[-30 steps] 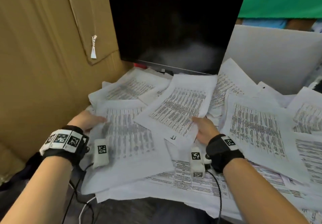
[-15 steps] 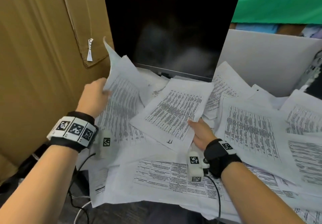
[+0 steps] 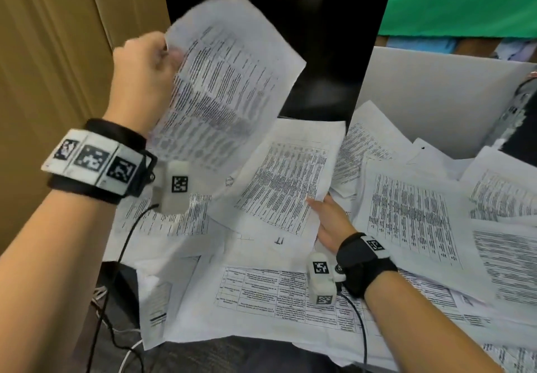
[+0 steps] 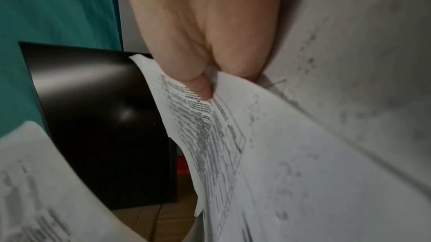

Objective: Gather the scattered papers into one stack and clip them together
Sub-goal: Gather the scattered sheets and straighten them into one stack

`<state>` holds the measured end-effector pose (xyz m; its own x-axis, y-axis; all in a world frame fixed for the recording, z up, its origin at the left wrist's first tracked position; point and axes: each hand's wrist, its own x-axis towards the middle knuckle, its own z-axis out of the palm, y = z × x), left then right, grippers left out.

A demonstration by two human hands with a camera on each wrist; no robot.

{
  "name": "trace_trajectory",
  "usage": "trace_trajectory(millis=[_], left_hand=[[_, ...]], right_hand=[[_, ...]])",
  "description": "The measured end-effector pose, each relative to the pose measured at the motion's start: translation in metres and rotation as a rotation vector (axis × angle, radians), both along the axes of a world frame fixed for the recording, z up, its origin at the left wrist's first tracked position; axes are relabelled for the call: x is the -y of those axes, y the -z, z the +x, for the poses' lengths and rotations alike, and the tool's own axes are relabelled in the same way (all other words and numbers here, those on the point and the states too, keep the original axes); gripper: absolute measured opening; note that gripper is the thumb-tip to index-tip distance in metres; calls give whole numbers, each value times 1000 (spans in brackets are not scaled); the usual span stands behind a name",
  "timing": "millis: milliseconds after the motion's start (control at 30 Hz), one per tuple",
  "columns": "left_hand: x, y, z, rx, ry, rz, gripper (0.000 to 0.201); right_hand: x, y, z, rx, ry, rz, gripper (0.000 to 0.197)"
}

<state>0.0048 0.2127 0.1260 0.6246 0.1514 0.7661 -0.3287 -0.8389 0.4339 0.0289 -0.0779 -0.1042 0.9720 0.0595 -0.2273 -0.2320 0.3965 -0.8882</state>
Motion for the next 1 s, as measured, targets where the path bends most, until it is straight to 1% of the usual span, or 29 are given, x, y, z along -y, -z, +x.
trace_trajectory(millis=[67,100,200,267,333,400,467,500,567,600,633,700,767,800,867,900,967,1000], left_hand=[[0,8,25,-125,54,-82,23],[2,18,39,-204,72,-107,22],[18,65,72,-457,84,-183,20],[33,97,86,-573,92,-209,18],[47,123,96,-663,93,-215,27],[55,143,103,-763,24,-169,36],[62,162,106,-866,-12,-158,40],[65,169,107,-915,-17,-165,43],[70,184,109,-992,-30,-164,52],[72,189,111,-1023,-37,-155,56],[76,191,112,-1040,-27,-160,58],[84,190,114,-1065,56,-194,61],[85,181,115,-1107,134,-188,68],[80,177,118,-1109,150,-184,68],[65,164,120,-1078,87,-164,59],[54,159,122,-1057,17,-96,57],[33,156,123,-1060,-113,147,60],[24,158,124,-1093,-139,274,63]], right_hand=[[-1,0,1,-4,-16,-48,24],[-2,0,2,-11,-9,-76,26],[-6,-1,3,-21,2,-126,36],[-8,-1,4,-31,4,-163,33],[-10,-2,4,-26,12,-220,28],[-11,-8,2,-22,-3,-273,30],[-11,-11,2,-35,24,-238,34],[-11,-13,0,-40,43,-198,37],[-9,-12,2,-37,38,-142,59],[-10,-12,1,-27,12,-148,68],[-11,-14,-1,-3,-12,-183,68],[-12,-12,-2,41,-46,-292,43],[-10,-8,0,26,-13,-368,39],[-9,-4,4,12,-6,-385,39],[-9,0,8,-13,9,-391,38],[-9,1,8,-26,10,-376,37],[-8,1,8,-29,16,-345,35],[-7,1,8,-18,17,-333,34]])
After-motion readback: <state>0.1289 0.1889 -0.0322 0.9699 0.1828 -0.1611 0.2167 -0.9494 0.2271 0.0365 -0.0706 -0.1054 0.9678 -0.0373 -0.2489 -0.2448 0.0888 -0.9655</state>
